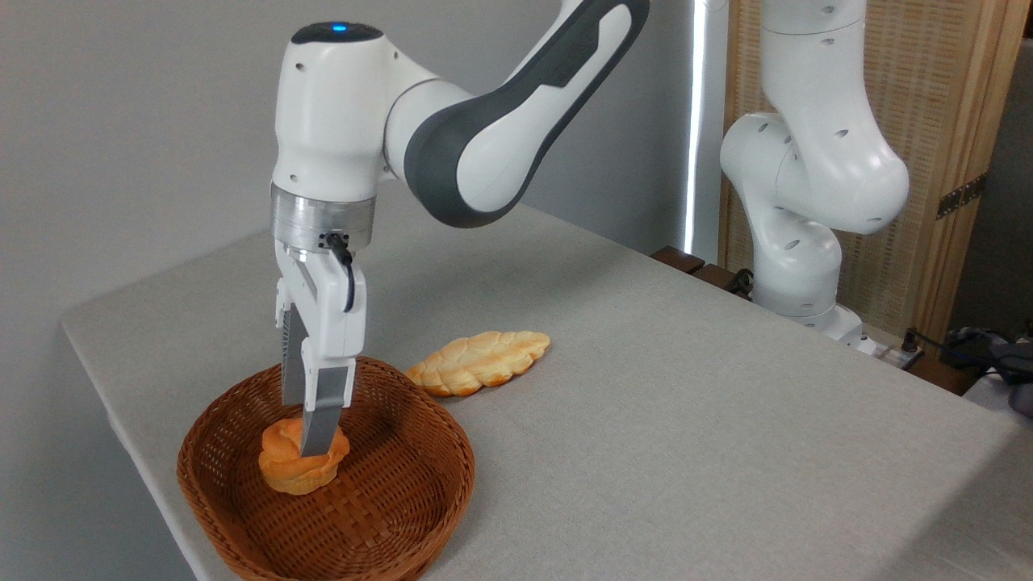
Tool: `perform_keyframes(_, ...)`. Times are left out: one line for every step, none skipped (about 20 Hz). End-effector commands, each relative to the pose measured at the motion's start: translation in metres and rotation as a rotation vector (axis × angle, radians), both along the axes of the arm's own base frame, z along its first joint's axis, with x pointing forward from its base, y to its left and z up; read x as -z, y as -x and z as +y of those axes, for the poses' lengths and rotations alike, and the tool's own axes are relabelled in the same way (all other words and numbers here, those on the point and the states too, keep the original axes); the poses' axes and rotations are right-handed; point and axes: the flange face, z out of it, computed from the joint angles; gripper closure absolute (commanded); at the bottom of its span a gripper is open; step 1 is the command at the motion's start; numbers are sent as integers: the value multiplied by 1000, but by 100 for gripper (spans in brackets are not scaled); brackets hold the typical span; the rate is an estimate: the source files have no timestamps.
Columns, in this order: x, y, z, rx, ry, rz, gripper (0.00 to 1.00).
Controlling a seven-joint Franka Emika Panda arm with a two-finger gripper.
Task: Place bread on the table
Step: 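Close the gripper on the orange bun inside the basket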
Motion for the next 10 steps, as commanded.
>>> perform_keyframes(7,-3,-11,35,-12,-22,0)
perform_keyframes(11,-3,-12,37,-14,-16,0)
perform_keyframes(13,-3,-12,37,-14,-13,0)
perform_keyframes(16,-4,-13,38,-16,-7,0)
perform_keyframes(21,-5,-14,44,-24,-4,0)
perform_keyframes(22,-5,-14,57,-45,-7,0)
perform_keyframes(22,-5,-14,68,-63,-11,0)
perform_keyframes(22,-5,-13,73,-73,-13,0)
perform_keyframes(22,-6,-12,73,-76,-13,0)
perform_keyframes(22,-6,-12,73,-76,-13,0)
